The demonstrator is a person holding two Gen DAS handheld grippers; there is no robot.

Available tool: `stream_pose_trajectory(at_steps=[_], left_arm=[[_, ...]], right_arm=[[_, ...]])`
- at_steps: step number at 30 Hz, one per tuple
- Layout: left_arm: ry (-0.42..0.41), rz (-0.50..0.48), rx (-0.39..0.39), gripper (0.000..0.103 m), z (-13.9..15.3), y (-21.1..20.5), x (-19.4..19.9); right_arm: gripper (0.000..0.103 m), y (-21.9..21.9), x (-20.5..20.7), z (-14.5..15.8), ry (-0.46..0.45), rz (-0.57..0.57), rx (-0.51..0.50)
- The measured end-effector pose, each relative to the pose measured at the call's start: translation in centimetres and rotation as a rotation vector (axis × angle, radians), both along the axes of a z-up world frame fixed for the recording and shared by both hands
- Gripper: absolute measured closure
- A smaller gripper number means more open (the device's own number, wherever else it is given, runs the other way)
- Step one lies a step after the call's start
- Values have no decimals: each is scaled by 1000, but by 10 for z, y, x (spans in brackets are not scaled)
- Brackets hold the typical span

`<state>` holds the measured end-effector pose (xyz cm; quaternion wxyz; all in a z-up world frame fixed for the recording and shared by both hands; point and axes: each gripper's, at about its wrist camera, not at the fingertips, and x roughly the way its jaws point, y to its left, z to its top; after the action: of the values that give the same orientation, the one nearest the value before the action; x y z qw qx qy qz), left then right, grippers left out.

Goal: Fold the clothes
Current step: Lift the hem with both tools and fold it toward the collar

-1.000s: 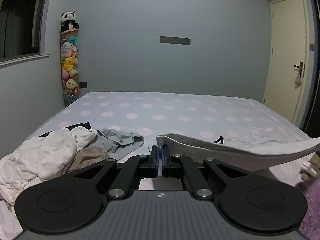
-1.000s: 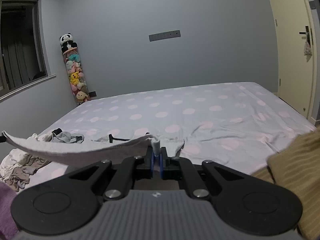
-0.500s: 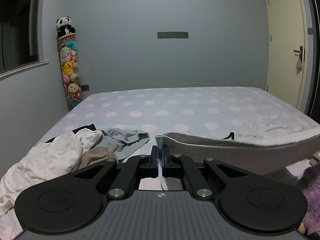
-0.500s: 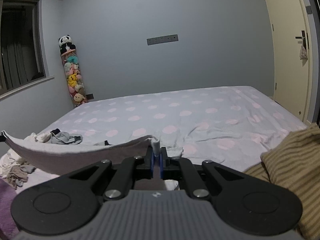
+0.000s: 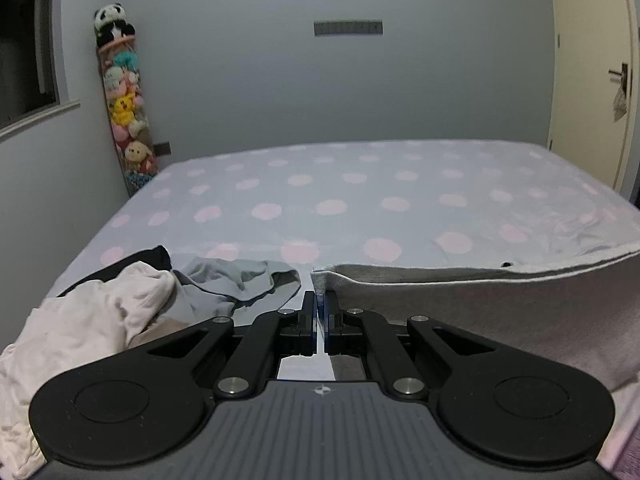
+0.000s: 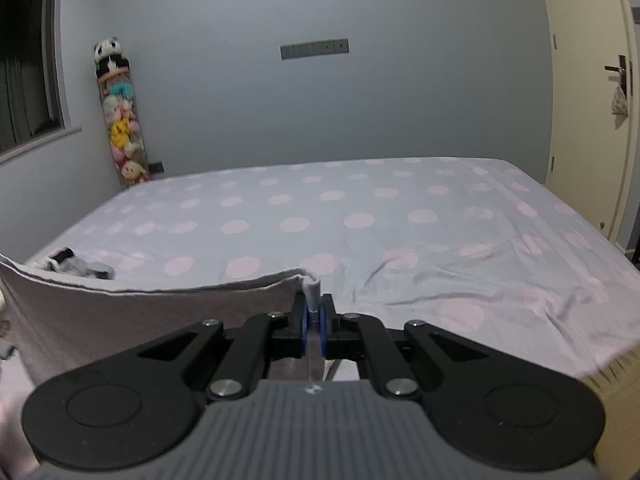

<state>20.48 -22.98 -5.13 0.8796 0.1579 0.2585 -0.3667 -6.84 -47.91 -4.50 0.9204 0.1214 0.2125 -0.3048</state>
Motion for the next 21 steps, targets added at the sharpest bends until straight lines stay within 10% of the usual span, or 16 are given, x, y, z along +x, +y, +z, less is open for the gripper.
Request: stream_pose_trajectory(at_steps=[21], left_arm=[[146, 28, 59, 102, -155, -88, 112]], right_arm=[[95, -106, 143, -149, 170, -141, 126]])
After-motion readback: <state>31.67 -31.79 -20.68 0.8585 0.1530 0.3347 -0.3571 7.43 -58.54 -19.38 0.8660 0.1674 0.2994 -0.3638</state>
